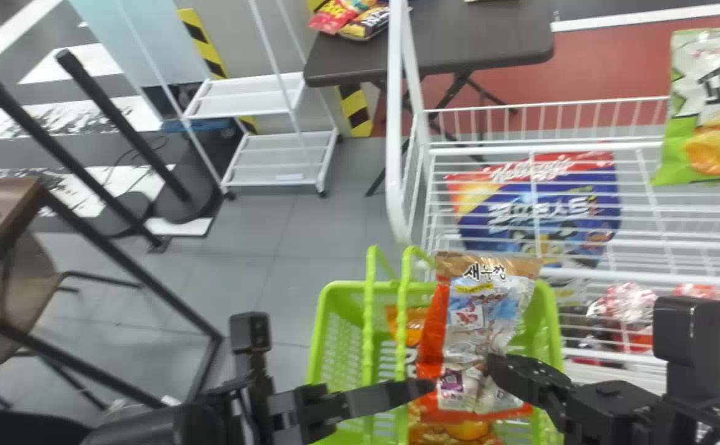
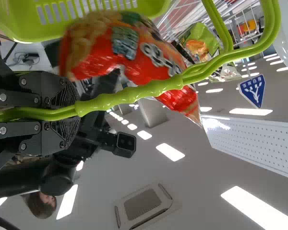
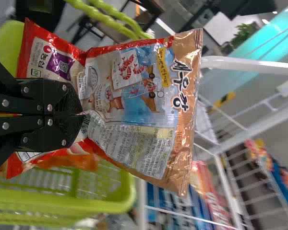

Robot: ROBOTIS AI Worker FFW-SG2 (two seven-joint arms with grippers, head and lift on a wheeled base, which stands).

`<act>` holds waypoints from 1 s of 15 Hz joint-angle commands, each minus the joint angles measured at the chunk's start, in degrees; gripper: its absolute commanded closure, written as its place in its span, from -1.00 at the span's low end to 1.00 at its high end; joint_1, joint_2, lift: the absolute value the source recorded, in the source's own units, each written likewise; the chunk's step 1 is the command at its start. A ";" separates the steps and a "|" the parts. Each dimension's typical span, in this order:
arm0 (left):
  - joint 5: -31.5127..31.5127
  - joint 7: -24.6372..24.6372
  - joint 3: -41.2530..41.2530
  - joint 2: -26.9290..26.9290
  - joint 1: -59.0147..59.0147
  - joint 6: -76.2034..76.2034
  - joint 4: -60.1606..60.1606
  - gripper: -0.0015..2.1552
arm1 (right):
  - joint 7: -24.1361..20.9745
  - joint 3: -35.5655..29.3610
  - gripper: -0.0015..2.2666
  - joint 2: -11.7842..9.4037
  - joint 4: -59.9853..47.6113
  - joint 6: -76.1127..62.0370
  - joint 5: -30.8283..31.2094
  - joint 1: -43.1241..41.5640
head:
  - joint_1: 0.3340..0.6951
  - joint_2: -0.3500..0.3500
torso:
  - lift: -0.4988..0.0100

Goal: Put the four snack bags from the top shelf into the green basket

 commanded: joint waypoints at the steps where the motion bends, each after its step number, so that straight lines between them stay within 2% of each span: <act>1: -0.03 -0.57 -0.34 0.09 -0.19 0.16 -0.05 0.99 | -0.09 3.59 0.99 -0.31 5.51 2.67 -0.26 -3.62 | 1.00 1.00 | 0.96; 4: -0.03 -0.57 -0.51 0.09 -0.27 0.16 -0.13 0.99 | -2.47 9.39 0.96 0.13 15.35 2.67 0.53 -11.45 | 1.00 1.00 | 0.96; 5: 0.06 -0.57 -0.43 0.17 -0.27 0.16 -0.13 0.99 | -3.08 10.88 0.83 0.22 18.34 2.85 0.53 -14.08 | 1.00 1.00 | 0.96; 6: 0.14 -0.57 -0.43 0.26 -0.27 0.16 -0.13 0.99 | -3.17 12.03 0.15 0.31 20.54 2.85 0.62 -15.84 | 1.00 1.00 | 0.96; 7: 0.32 -0.57 -0.43 0.35 -0.27 0.16 -0.13 0.99 | -3.17 12.29 -0.91 0.40 20.80 1.62 0.97 -16.10 | 1.00 1.00 | 0.96; 8: 0.32 -0.57 -0.34 0.53 -0.27 0.16 -0.13 0.99 | -2.38 11.76 -1.00 0.05 19.92 1.09 0.80 -15.49 | 1.00 1.00 | 0.96; 11: 0.32 -0.57 -0.43 0.53 -0.36 0.16 -0.13 0.99 | 2.02 5.61 -0.96 -0.39 9.38 1.97 -0.96 -9.34 | 1.00 1.00 | 0.96; 13: 0.32 -0.57 -0.87 0.53 -0.54 0.16 -0.13 0.99 | 5.00 -2.21 -0.96 -0.75 0.67 7.59 -4.39 -5.03 | 1.00 1.00 | 0.96; 15: 0.32 -0.57 -1.22 0.53 -0.54 0.34 -0.40 0.99 | 4.92 -10.56 -0.96 -0.92 -4.25 7.95 -4.65 -3.01 | 1.00 1.00 | 0.96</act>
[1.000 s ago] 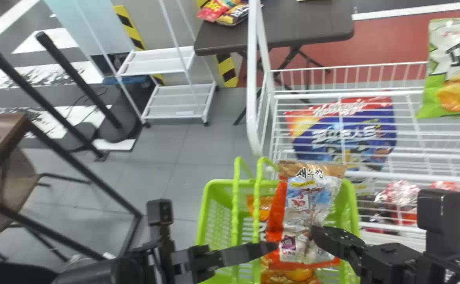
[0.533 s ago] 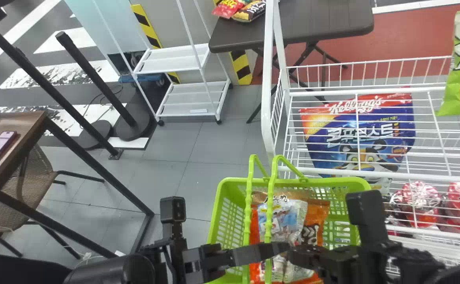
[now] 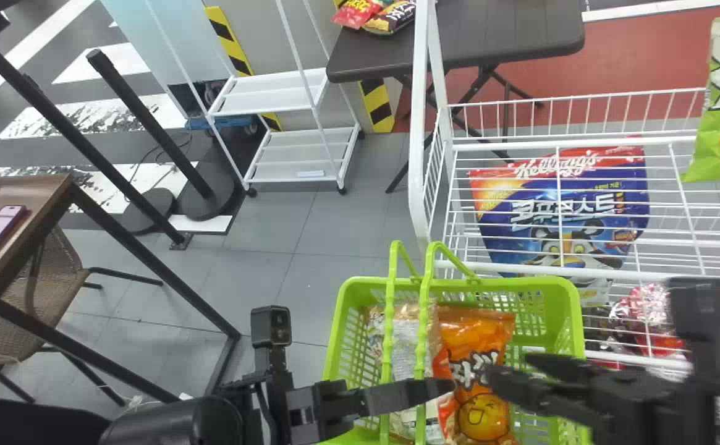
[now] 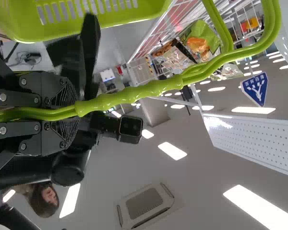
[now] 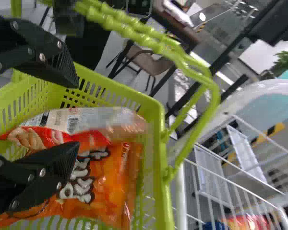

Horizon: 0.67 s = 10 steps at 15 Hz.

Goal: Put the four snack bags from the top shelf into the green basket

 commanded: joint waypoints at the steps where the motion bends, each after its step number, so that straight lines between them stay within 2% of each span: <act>1: 0.00 -0.57 -0.18 0.00 -0.02 0.49 -0.24 0.99 | -0.64 -10.94 -0.96 -0.12 -5.15 -0.08 -0.34 1.50 | 1.00 1.00 | 0.96; 3: 0.09 -0.57 -0.27 0.00 0.41 0.49 -0.51 0.99 | -2.39 -17.27 -0.96 -0.03 -4.62 -3.07 1.59 -1.58 | 1.00 0.58 | 0.96; 6: 0.09 -0.57 -0.18 0.00 0.94 0.49 -0.95 0.99 | -3.62 -21.40 -0.96 -0.03 1.36 -6.41 8.97 -10.01 | 1.00 0.05 | 0.96; 7: 0.09 -0.57 -0.18 -0.09 1.12 0.49 -0.95 0.99 | -3.71 -22.19 -0.96 0.06 5.14 -9.92 10.82 -13.18 | 1.00 -0.19 | 0.96; 10: 0.09 -0.57 -0.27 -0.62 1.29 0.31 -0.86 0.99 | -3.62 -22.19 -0.96 -0.03 18.23 -21.17 15.12 -21.26 | 1.00 -0.40 | 0.96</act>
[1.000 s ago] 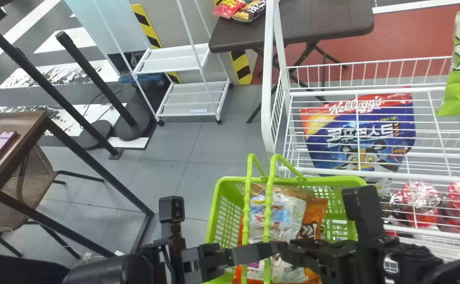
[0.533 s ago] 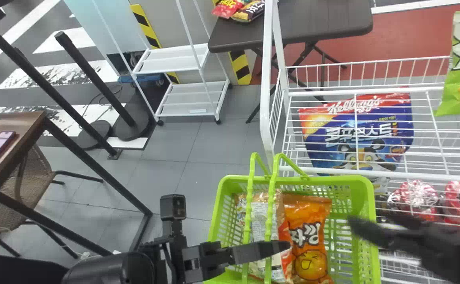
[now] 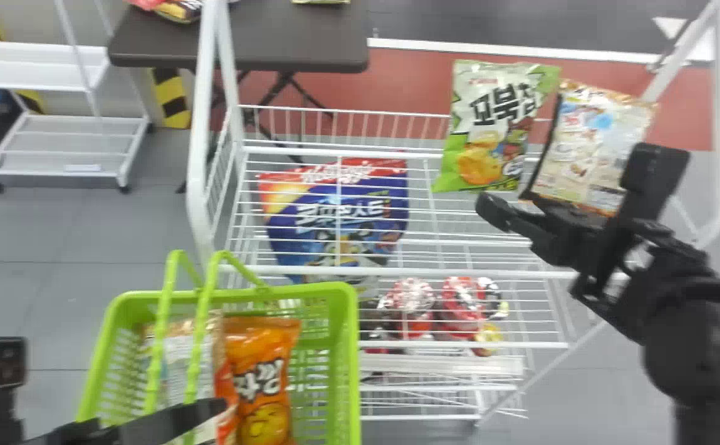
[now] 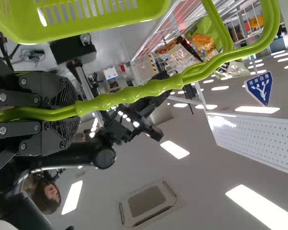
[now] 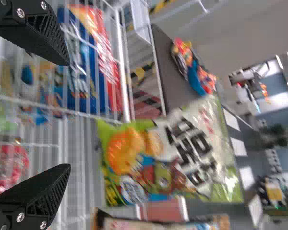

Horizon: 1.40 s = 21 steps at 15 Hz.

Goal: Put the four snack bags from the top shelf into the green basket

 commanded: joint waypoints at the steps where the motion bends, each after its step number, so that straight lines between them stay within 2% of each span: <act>1: -0.07 -0.57 0.05 -0.24 0.26 -0.06 0.17 0.99 | -0.05 -0.02 -0.96 -0.07 10.08 -10.08 2.24 -5.60 | 1.00 -0.44 | 0.96; 6: -0.15 -0.57 0.57 -0.68 0.79 -0.23 0.61 0.99 | -0.05 1.48 -0.95 0.20 30.56 -20.98 9.19 -17.47 | 1.00 -0.52 | 0.96; 8: -0.15 -0.57 0.57 -0.85 0.79 -0.41 0.70 0.99 | -1.11 2.62 -0.85 0.37 35.21 -24.32 12.97 -19.84 | 1.00 -0.51 | 0.96; 10: -0.15 -0.57 0.84 -1.03 0.79 -0.59 0.96 0.99 | -1.37 3.59 -0.30 0.37 36.36 -24.32 13.76 -20.72 | 1.00 -0.50 | 0.96; 12: -0.15 -0.57 0.93 -1.12 0.79 -0.59 0.96 0.99 | -1.46 3.68 0.63 0.46 37.06 -22.56 14.37 -21.77 | 1.00 -0.47 | 0.96; 13: -0.15 -0.57 0.93 -1.12 0.79 -0.59 0.96 0.99 | -1.63 4.20 0.89 0.46 37.06 -20.98 14.37 -22.04 | 1.00 -0.47 | 0.96; 14: -0.15 -0.57 0.93 -1.21 0.79 -0.59 0.96 0.99 | -1.55 4.12 0.99 0.37 37.06 -20.10 14.64 -22.30 | 1.00 -0.46 | 0.96; 18: -0.15 -0.57 1.19 -1.12 0.79 -0.59 0.87 0.99 | -1.11 3.59 0.99 0.29 35.04 -20.45 12.88 -20.37 | 1.00 -0.46 | 0.96; 21: -0.15 -0.57 1.45 -1.12 0.88 -0.59 0.96 0.99 | -0.32 3.06 0.99 0.29 26.07 -20.28 9.80 -15.00 | 1.00 -0.45 | 0.96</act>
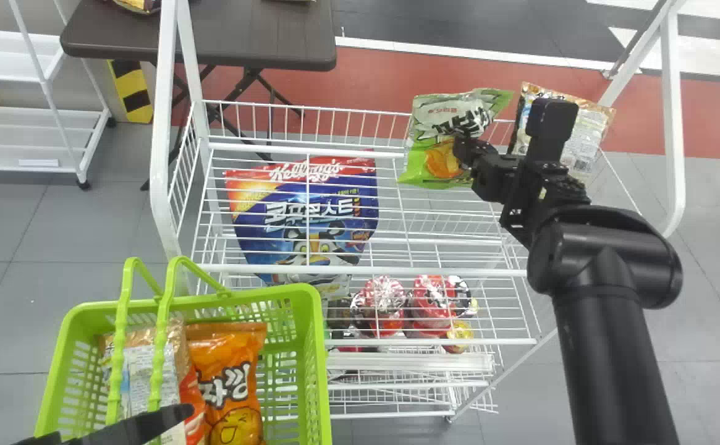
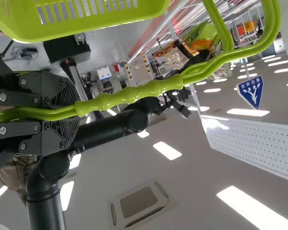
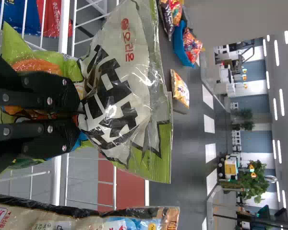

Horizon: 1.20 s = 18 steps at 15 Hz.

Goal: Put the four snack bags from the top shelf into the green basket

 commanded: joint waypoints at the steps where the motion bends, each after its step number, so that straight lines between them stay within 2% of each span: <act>1: 0.01 -0.57 0.11 0.04 -0.05 0.00 0.01 0.99 | 0.40 -0.64 0.99 -0.09 -8.98 0.61 -3.78 5.68 | 1.00 -0.45 | 0.96; 6: 0.01 -0.57 -0.07 0.04 -0.49 0.00 0.19 0.99 | 1.01 -0.02 0.99 -0.27 -38.59 12.39 -17.93 25.10 | 1.00 -0.41 | 0.96; 9: -0.17 -0.57 -0.42 0.04 -1.02 0.00 0.36 0.99 | 3.83 2.62 0.99 -0.18 -46.77 16.43 -25.66 33.98 | 1.00 -0.21 | 0.96; 12: -0.17 -0.57 -0.68 0.04 -1.37 0.00 0.36 0.99 | 5.14 7.54 0.99 -0.18 -48.61 20.65 -29.44 37.76 | 1.00 0.03 | 0.96; 13: -0.17 -0.57 -0.68 0.04 -1.37 0.18 0.36 0.99 | 5.23 9.56 0.99 -0.18 -48.53 21.70 -29.97 38.28 | 1.00 0.23 | 0.96; 17: -0.26 -0.57 -0.68 0.04 -1.46 0.18 0.36 0.99 | 6.20 14.48 0.99 -0.35 -45.36 30.67 -32.96 36.53 | 1.00 0.57 | 0.96; 18: -0.26 -0.57 -0.68 0.04 -1.46 0.18 0.28 0.99 | 5.94 14.83 0.99 -0.35 -44.13 34.54 -33.49 35.56 | 1.00 0.74 | 0.96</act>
